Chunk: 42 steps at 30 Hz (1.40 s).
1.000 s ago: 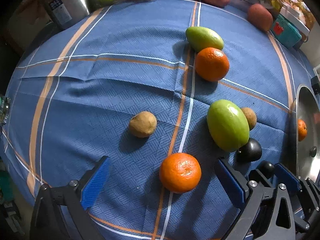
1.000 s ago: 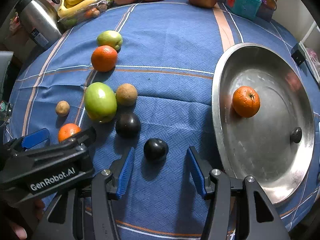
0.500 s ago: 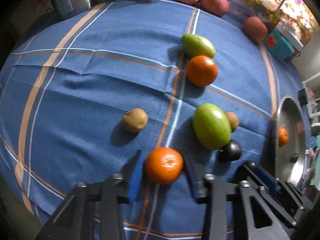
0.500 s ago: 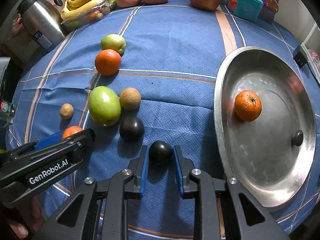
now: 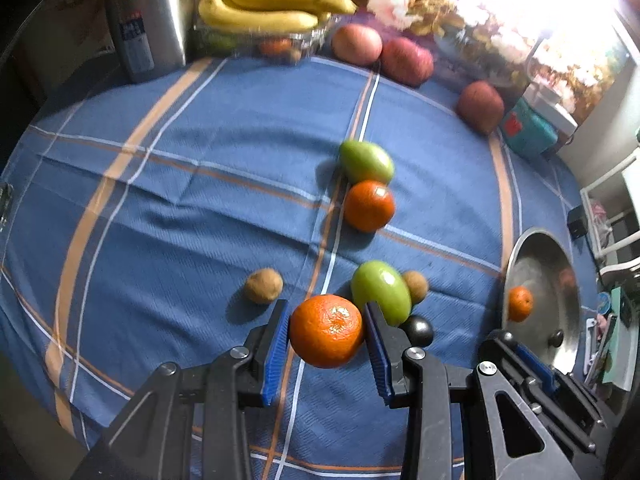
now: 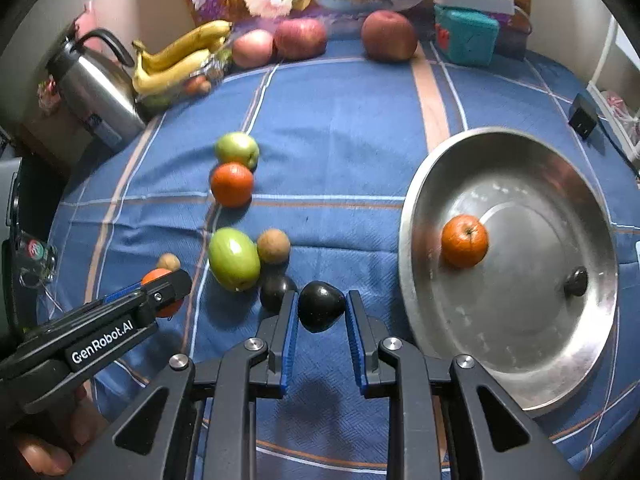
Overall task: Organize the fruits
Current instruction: 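Lift and carry the plum and tangerine in both tools over the steel plate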
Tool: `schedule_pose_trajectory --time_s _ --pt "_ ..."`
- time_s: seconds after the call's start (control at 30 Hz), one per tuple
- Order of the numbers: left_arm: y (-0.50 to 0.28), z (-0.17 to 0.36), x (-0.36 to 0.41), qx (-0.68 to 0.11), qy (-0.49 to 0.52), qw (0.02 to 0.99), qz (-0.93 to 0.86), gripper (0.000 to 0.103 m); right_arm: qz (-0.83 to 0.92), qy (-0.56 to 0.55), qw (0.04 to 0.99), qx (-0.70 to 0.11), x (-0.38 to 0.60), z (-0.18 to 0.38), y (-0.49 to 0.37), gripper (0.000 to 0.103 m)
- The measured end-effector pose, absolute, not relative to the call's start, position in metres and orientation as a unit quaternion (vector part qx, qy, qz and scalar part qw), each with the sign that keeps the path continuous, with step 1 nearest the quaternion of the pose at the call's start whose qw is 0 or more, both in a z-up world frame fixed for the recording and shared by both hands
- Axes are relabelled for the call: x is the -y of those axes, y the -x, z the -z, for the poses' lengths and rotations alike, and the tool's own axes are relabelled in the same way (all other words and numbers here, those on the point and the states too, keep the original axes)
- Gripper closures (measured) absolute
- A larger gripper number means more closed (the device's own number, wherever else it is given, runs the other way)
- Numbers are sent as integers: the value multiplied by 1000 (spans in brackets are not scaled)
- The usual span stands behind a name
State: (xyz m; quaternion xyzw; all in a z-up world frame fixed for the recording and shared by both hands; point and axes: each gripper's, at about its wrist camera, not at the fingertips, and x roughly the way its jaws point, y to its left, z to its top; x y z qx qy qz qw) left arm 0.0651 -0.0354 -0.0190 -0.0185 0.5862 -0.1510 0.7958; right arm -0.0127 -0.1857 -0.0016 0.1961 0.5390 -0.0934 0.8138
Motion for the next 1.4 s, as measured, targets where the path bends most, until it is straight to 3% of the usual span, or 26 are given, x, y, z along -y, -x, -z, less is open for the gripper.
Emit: schedule_pose_trajectory --time_s 0.53,1.4 --pt "-82 2 56 -565 21 811 152 64 115 -191 810 -543 181 -16 -13 78" --pt "-70 -12 161 -544 -49 806 226 64 228 -216 788 -529 288 -20 15 78"
